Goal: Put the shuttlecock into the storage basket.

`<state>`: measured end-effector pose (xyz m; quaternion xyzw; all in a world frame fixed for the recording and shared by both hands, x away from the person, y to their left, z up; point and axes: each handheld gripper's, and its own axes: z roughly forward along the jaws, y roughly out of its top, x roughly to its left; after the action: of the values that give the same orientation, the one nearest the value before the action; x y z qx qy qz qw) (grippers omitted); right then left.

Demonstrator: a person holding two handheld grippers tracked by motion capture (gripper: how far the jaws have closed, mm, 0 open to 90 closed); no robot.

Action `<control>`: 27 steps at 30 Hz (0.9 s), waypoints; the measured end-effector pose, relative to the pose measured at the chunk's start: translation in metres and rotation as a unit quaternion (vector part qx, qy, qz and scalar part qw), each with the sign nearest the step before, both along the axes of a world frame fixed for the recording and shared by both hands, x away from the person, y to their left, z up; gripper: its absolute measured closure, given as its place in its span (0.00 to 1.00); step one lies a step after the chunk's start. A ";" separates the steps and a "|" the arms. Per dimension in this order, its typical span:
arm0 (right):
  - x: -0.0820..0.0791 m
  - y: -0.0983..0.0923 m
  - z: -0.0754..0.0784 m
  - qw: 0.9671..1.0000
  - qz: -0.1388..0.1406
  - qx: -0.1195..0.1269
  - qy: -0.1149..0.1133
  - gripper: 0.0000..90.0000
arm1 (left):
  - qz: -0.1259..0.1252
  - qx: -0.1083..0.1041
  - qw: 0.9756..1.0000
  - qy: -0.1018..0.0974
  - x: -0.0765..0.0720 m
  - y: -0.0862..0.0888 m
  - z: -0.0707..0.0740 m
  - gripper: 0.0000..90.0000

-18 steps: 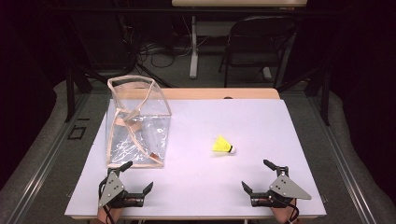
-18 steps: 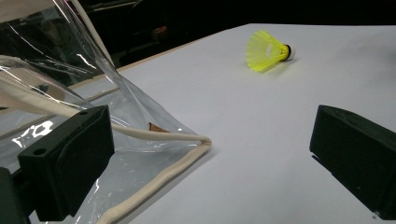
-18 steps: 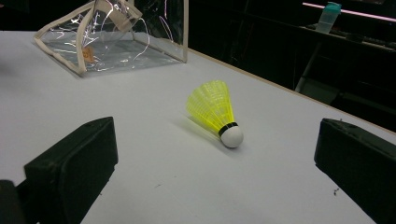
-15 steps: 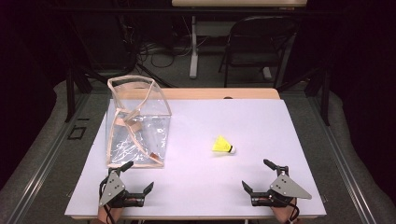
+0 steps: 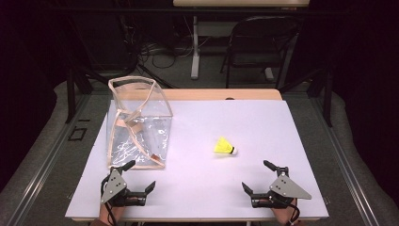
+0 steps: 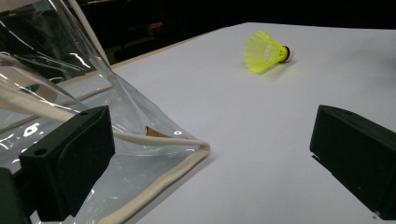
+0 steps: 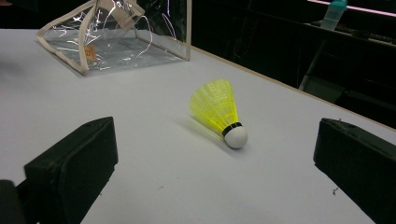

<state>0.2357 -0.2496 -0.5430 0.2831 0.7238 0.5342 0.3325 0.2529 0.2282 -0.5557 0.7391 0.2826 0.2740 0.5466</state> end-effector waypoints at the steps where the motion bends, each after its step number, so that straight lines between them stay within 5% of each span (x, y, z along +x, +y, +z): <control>1: 0.000 0.001 0.000 1.000 0.001 0.001 0.001 0.00 | -0.001 -0.001 1.000 0.001 0.001 -0.002 0.000 0.00; 27: 0.001 0.001 -0.001 1.000 0.004 -0.005 0.008 0.00 | -0.026 0.009 1.000 0.008 0.023 -0.029 0.010 0.00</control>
<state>0.2369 -0.2490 -0.5439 0.2831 0.7304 0.5292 0.3261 0.2758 0.1996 -0.5460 0.7533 0.2648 0.2561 0.5449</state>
